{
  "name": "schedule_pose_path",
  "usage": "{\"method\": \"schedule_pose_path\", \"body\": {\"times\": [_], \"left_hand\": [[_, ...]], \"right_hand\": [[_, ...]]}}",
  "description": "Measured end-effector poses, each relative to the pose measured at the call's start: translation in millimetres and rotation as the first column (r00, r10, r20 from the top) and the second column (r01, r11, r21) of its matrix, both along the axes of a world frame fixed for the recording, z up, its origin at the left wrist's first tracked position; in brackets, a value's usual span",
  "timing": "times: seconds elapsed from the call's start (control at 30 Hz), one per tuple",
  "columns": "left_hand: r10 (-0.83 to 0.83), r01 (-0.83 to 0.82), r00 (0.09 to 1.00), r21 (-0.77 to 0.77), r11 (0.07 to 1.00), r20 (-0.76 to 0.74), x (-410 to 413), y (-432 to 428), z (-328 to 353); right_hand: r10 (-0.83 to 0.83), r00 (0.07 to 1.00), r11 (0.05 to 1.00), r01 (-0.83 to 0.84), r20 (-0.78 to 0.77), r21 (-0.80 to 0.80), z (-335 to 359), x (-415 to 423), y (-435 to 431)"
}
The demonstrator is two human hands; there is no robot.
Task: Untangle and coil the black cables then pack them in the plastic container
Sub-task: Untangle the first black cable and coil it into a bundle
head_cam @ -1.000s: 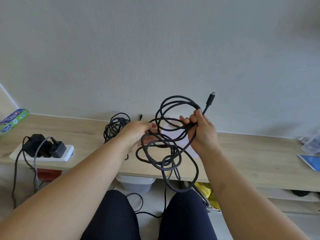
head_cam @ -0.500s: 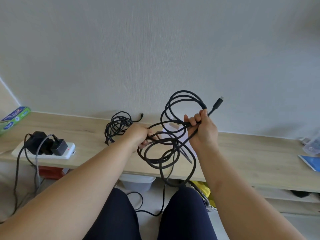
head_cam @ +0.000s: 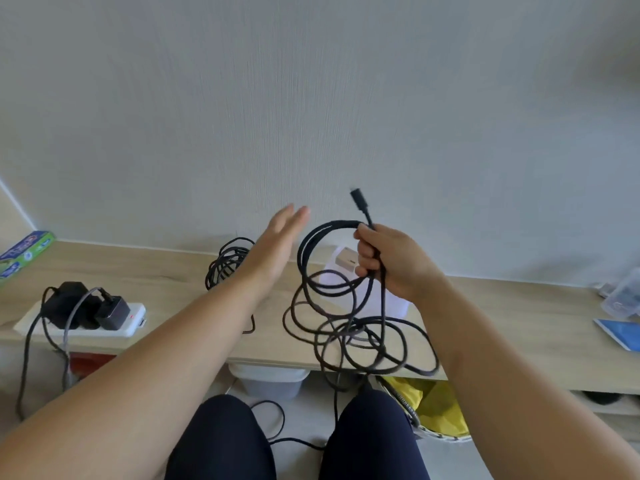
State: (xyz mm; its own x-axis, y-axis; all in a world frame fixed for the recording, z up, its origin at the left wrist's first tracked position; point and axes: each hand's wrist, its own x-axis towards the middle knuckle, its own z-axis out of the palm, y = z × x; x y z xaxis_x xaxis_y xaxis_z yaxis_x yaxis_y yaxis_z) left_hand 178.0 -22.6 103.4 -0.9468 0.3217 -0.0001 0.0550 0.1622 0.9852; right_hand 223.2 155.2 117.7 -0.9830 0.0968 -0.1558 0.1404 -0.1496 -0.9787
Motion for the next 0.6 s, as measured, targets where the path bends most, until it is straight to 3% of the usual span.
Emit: {"method": "schedule_pose_path", "body": {"times": [0.07,0.17,0.33,0.4,0.5,0.6], "left_hand": [[-0.124,0.113,0.987,-0.111,0.987,-0.105,3.3,5.2,23.6],[-0.275,0.265,0.961,-0.250,0.931,-0.009,3.7,5.7,37.2],[-0.139,0.139,0.990,-0.006,0.990,-0.011,-1.5,7.4,20.7],[-0.147,0.147,0.989,0.159,0.976,-0.011,2.5,11.0,22.7],[-0.244,0.174,0.963,0.426,0.888,0.116,7.8,14.5,34.2],[-0.226,0.084,0.944,0.487,0.869,0.241,6.2,16.9,36.3]], "right_hand": [[0.082,0.997,0.989,-0.080,-0.013,0.121,9.2,-1.0,-0.1],[0.074,0.994,0.971,-0.052,-0.087,0.233,20.6,-5.5,4.0],[0.057,0.985,0.972,-0.018,-0.162,0.233,23.9,-3.6,9.1],[0.047,0.985,0.981,-0.015,-0.163,0.192,22.5,-1.0,7.5],[0.048,0.991,0.999,-0.046,-0.122,0.025,20.8,4.0,1.6],[0.047,0.996,0.982,-0.058,-0.071,-0.178,18.1,8.9,-9.4]]}}
